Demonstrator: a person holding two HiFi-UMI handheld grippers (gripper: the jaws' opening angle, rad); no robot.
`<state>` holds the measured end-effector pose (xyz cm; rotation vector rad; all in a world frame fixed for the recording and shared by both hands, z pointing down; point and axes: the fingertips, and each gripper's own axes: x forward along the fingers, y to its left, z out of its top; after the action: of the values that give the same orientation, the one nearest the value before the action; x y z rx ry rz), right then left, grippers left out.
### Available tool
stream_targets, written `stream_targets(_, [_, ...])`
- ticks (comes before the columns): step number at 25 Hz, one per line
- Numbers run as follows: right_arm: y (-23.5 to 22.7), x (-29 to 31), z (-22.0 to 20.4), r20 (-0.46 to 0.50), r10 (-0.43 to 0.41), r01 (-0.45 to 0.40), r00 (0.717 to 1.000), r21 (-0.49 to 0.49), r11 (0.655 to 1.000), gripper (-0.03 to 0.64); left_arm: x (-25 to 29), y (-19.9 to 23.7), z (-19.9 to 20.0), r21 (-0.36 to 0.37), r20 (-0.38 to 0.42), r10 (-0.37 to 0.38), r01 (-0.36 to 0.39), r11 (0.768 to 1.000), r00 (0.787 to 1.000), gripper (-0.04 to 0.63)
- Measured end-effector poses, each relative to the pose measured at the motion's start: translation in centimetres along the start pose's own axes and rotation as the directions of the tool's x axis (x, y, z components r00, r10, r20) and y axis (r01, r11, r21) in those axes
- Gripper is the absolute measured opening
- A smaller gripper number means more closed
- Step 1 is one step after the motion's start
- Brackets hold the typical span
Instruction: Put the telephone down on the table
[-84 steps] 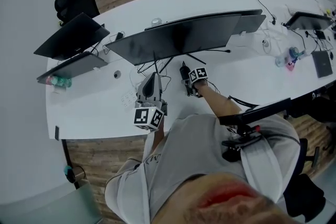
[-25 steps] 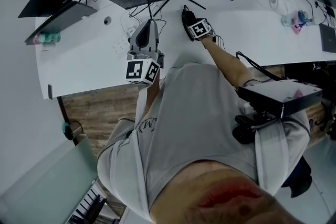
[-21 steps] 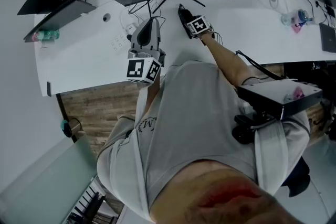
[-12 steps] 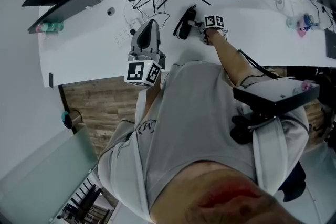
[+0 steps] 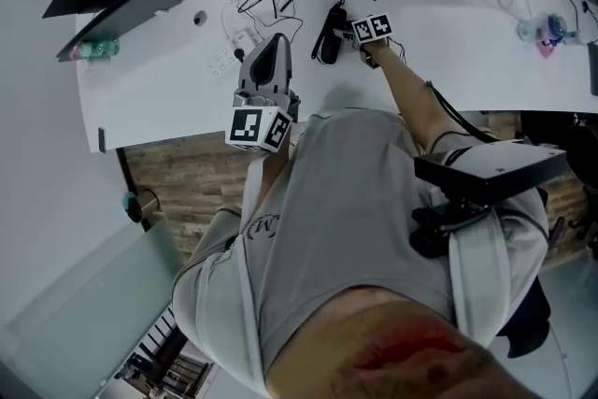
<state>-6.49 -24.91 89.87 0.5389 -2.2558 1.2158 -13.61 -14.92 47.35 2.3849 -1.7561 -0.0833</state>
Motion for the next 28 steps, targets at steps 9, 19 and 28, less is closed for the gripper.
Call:
stream_targets(9, [1.2, 0.9, 4.0, -0.122, -0.120, 0.052, 0.985, -0.451, 0.891, 0.242, -0.4, 0.0, -0.2, 0.012, -0.006, 0.013, -0.013, 1.000, 1.000, 0.011])
stream_targets(19, [12.6, -14.2, 15.8, 0.445, -0.027, 0.209, 0.895, -0.365, 0.907, 0.154, 0.0, 3.8, 2.0, 0.031, 0.088, 0.093, -0.096, 0.995, 0.992, 0.011])
stream_targets(28, [23.2, -33.1, 22.8, 0.790, 0.065, 0.372, 0.610, -0.359, 0.856, 0.034, 2.9, 2.6, 6.3, 0.057, 0.174, -0.026, 0.016, 0.998, 0.984, 0.011])
